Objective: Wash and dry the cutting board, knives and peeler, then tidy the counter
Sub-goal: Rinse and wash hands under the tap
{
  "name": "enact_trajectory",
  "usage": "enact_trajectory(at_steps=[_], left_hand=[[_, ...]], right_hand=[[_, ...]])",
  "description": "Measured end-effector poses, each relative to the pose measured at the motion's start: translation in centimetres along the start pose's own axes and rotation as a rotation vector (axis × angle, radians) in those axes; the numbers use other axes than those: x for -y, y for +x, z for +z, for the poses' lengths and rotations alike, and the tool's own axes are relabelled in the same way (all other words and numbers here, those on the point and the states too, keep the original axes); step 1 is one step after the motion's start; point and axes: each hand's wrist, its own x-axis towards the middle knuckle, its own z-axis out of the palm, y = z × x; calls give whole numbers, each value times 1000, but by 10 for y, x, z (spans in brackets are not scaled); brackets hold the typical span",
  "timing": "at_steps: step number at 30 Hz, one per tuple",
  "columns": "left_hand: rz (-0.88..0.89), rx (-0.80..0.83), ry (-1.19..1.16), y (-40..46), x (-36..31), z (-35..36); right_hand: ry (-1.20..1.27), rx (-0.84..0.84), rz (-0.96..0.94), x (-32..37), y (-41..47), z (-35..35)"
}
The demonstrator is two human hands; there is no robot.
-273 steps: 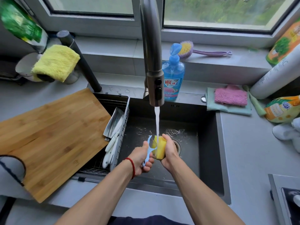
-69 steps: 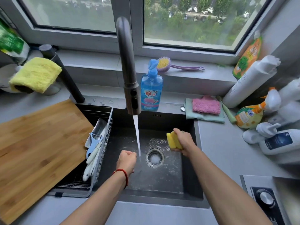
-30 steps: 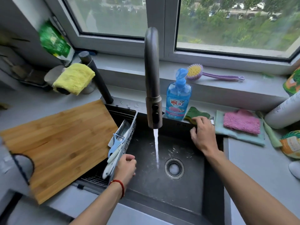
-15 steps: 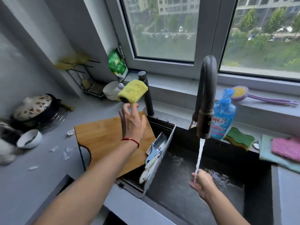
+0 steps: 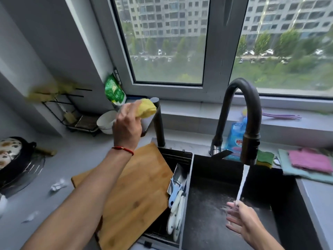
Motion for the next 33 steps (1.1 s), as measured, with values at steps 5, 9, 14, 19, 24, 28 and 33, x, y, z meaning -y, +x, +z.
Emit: enact_trajectory(at_steps=[5,9,14,19,24,28,33], left_hand=[[-354,-14,-627,-57,-27,-13],[-1247,671,-1290,-162,-87,46],[-1608,1047,-1369,-250,-150,108],[-1398,1162,-1082,-258,-168,135],[-1336,1065,-1080,-257,-179,143],[-1361,1020,-1253,-250,-172,145],[-1358,1056,-1299,-241,-158,141]], right_hand=[[103,44,28,-1,-20,12],[100,246,62,-1,-34,17],[8,186,-133,4,-35,-16],[-377,67,-509,19,-17,-67],[-389,268,-541,43,1,-89],[-227,302,-463,37,17,-92],[-33,465,-172,37,18,-78]])
